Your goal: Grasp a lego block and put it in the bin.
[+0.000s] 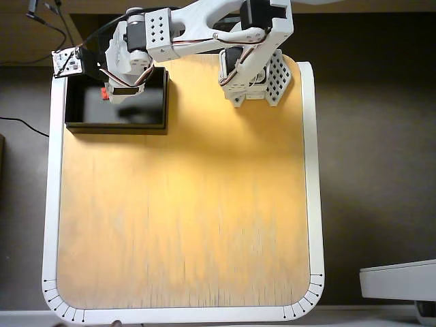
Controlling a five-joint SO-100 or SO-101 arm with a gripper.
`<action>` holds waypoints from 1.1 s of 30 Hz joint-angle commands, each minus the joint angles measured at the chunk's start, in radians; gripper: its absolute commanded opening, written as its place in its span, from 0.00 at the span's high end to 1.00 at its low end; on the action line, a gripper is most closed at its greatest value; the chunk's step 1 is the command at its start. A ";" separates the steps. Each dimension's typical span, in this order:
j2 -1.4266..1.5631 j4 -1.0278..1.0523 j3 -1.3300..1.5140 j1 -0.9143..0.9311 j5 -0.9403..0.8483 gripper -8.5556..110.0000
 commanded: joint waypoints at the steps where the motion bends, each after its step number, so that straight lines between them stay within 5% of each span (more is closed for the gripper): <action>1: 0.034 -0.029 -0.115 0.009 0.006 0.80; 15: 0.259 -0.026 -0.118 -0.098 -0.110 0.72; 28: 0.632 -0.130 -0.121 -0.581 -0.313 0.73; 33: 0.723 -0.133 -0.121 -0.815 -0.308 0.83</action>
